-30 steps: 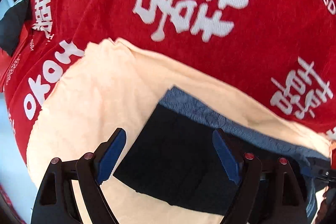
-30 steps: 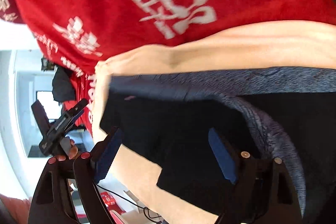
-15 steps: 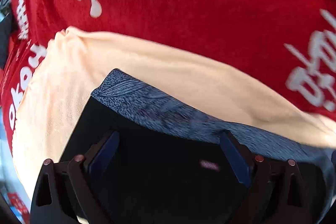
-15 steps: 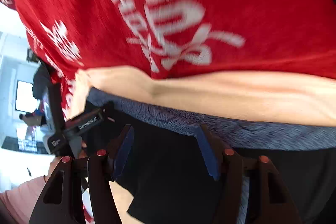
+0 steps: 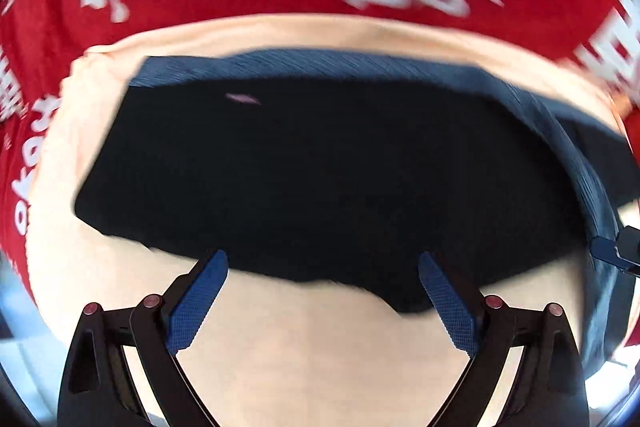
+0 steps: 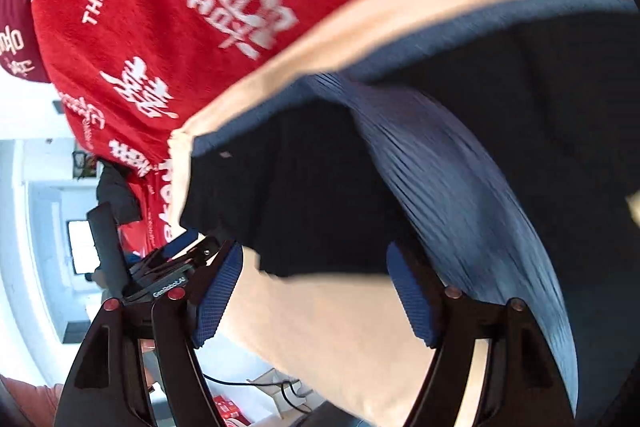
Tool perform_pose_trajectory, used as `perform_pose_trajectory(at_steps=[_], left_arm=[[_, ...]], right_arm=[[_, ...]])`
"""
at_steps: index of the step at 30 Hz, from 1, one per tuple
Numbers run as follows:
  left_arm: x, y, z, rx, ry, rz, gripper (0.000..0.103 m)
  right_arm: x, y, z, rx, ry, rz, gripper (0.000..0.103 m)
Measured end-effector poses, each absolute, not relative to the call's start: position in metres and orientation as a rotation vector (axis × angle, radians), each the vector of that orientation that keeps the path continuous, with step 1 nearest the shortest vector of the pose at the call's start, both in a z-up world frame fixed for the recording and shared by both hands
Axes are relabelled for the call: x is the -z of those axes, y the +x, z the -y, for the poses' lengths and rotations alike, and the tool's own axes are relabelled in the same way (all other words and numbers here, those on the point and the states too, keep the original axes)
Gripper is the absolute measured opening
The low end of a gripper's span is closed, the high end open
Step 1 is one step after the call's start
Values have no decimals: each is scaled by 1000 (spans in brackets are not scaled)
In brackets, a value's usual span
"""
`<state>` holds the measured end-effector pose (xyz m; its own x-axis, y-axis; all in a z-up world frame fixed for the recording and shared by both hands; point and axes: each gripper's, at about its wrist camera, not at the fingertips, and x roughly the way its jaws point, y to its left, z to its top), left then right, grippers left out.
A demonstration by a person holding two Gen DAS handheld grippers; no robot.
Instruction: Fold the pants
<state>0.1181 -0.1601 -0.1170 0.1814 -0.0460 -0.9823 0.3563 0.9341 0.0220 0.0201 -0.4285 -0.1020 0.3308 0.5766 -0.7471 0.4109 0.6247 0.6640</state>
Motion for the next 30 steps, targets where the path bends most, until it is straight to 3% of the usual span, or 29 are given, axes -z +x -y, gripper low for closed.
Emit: perform_pose_trajectory(at_steps=[14, 23, 25, 28, 30], left_arm=[[129, 31, 276, 710, 346, -1369, 97], [141, -9, 355, 827, 346, -1403, 97], [145, -15, 367, 827, 343, -1414, 97], [152, -18, 376, 821, 326, -1429, 97], [158, -21, 383, 823, 298, -1472, 97]], right_arm=[[109, -220, 476, 393, 1115, -1184, 78], [131, -248, 492, 397, 1155, -1157, 78], [135, -238, 495, 313, 1186, -1138, 69], [142, -226, 500, 214, 1225, -1146, 45], [148, -218, 505, 160, 1254, -1174, 4]])
